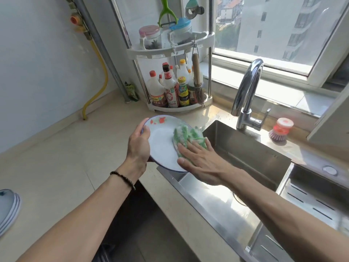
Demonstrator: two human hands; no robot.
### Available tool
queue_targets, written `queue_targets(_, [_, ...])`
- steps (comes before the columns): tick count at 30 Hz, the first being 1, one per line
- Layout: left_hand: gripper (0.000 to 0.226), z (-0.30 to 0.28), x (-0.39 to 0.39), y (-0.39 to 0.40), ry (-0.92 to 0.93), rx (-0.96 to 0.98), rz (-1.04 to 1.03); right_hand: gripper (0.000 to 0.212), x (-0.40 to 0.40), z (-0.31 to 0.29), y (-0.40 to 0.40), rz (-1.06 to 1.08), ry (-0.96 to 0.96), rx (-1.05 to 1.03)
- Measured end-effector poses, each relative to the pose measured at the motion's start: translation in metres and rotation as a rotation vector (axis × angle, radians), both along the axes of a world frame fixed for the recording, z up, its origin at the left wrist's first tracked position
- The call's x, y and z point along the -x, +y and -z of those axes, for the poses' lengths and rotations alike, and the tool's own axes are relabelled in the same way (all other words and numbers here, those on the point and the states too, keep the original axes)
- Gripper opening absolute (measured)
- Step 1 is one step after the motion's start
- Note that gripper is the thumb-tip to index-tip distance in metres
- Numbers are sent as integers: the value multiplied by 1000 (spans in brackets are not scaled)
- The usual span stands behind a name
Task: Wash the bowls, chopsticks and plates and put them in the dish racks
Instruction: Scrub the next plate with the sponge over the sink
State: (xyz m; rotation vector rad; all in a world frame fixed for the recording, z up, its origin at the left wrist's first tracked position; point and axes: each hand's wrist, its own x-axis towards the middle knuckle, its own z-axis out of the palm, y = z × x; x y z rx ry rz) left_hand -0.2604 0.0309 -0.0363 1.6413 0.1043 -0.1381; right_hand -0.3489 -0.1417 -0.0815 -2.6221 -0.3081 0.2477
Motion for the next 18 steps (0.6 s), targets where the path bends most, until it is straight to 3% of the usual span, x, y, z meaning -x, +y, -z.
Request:
queue_targets(4, [29, 7, 0, -5, 116, 54, 100, 82, 5, -10, 28, -151, 15, -164])
queue_targets(8, [42, 8, -2, 1, 314, 107, 343, 60, -16, -16, 17, -125, -3, -84])
queue_targets(13, [38, 4, 0, 5, 252, 72, 401, 62, -29, -8, -6, -82, -99, 113])
queue_targets(16, [29, 3, 0, 4, 201, 58, 182, 85, -21, 0, -26, -19, -14, 116])
queue_targets(18, [28, 5, -3, 5, 174, 11, 66, 93, -6, 3, -27, -17, 33, -7])
